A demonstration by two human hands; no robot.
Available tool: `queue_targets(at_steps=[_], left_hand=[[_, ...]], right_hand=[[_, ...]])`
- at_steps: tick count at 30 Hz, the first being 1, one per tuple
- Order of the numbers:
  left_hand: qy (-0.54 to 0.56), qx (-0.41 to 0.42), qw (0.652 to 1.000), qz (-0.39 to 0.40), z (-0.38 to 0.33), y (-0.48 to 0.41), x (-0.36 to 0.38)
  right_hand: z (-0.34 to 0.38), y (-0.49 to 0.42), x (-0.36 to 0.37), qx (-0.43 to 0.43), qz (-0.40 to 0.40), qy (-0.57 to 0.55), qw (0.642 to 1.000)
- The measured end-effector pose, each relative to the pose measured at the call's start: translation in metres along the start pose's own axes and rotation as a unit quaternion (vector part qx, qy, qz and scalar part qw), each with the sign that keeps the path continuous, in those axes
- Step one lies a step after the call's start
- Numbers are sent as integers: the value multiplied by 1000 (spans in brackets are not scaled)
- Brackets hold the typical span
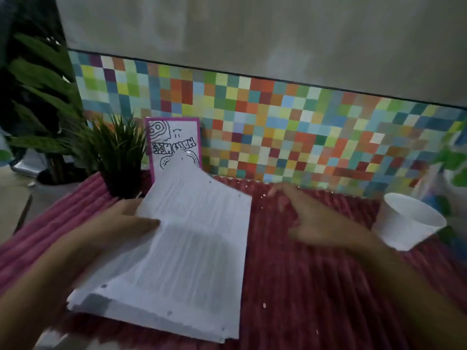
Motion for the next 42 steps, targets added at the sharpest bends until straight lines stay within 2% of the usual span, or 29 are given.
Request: queue_targets(at_steps=[2,4,7,12,18,25,28,31,33,35,40,42], left_hand=[[-34,-22,999,23,16,3,-2],[-76,-36,996,26,28,2,-1],[-99,-48,994,-11,37,1,-2],[-164,-6,982,-95,29,5,-3],[-191,33,975,-108,22,1,1],[-315,44,935,-155,21,3,1],[-349,63,914,-195,21,10,-1],[-319,59,922,-214,28,18,-4],[-293,76,929,-213,29,20,-5],[-267,79,936,-216,29,22,-8],[-246,70,943,-213,34,27,-5],[-230,68,947,-214,35,32,-7]], right_hand=[[4,7,37,-34,43,67,996],[12,20,63,-108,43,117,986],[18,36,95,-208,52,176,961],[12,36,106,-233,26,253,939],[13,39,98,-237,28,243,940],[1,37,98,-182,54,179,965],[2,36,91,-141,38,136,980],[11,40,90,-95,-4,107,990],[26,48,97,-81,-18,154,985],[44,57,108,-59,-11,207,977],[61,71,143,16,41,255,966],[62,73,143,42,-32,248,967]])
Point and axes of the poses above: each hand's wrist, its own y-axis away from the middle knuckle, its own x-axis out of the palm, z = x × y, the point moved 7 cm from there along -y, towards the middle knuckle, and after that the axes turned 2 degrees about x, right-handed, at the moved point
